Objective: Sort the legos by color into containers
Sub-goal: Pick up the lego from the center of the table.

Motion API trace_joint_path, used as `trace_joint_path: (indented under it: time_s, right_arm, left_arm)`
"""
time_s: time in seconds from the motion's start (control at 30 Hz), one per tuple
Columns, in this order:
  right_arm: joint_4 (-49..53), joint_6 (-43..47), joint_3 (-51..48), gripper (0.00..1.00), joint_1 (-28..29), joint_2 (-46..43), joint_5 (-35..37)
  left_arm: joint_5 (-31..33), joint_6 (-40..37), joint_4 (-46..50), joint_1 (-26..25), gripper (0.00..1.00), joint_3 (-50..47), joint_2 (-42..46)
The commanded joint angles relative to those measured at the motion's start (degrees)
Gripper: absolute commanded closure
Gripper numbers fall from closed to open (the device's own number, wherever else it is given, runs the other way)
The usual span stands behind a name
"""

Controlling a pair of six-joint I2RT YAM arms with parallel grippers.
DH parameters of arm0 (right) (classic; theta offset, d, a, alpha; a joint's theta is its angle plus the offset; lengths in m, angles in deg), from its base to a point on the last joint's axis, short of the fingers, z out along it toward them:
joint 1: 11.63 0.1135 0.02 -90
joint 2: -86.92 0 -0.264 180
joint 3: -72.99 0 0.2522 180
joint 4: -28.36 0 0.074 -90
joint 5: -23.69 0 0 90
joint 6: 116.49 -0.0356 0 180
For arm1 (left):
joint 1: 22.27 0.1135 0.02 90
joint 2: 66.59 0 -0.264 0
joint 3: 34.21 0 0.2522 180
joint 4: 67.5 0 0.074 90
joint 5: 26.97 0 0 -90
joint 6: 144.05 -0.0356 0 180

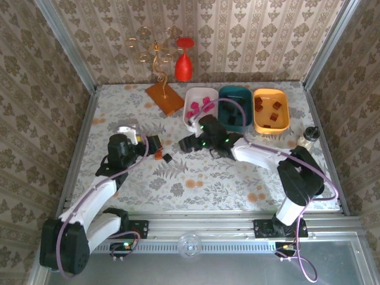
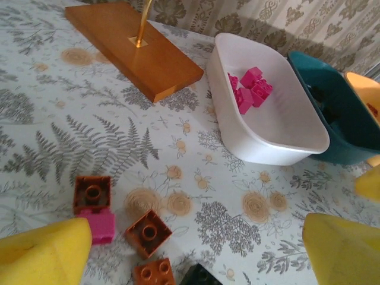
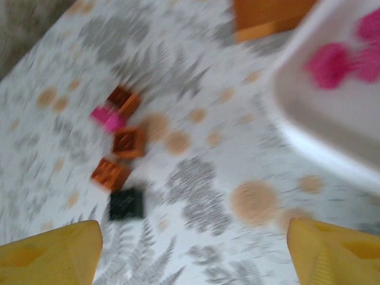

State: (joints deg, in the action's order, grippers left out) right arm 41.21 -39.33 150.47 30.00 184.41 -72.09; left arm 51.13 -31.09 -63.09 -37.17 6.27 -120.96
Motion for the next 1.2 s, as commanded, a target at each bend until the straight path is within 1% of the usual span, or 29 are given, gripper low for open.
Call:
trace_joint_path:
  time_s: [0.0,0.1,0.17,0.37,0.63,1.0,1.17]
  right_arm:
    - [-2.15,6.81,-0.25,0.16,4.19,3.91,1.4]
    - [-2.71,8.09,2.07,0.15,6.99,8.64,2.01]
    - [-2.89,8.05,3.9,0.15,7.8,11.64,2.31]
    - [-4.8,7.22,8.25,0.17,8.23,18.78,2.18]
    - [-4.46,7.16,12.46,0.21,8.21,24.99,2.48]
    - [-6.53,6.04,12.68,0.45,7.9,28.37,4.31]
    - [-9.71,4.87,9.49,0.57,6.89,25.81,4.89]
  left_arm:
    - [-5.56,2.78,4.54,3.47,0.07,-2.84,3.68]
    - [-9.87,3.73,6.3,6.41,0.08,-4.4,6.07]
    - [-11.11,3.76,8.29,7.23,0.08,-4.89,7.84]
    - [-7.3,1.79,14.66,7.51,0.08,-6.14,13.3]
    - [-6.82,2.0,14.62,7.6,0.08,-7.51,14.38]
    - [-7.04,2.22,13.17,7.58,0.08,-8.53,14.28]
    - [-8.41,3.06,12.09,7.51,0.08,-8.93,14.13]
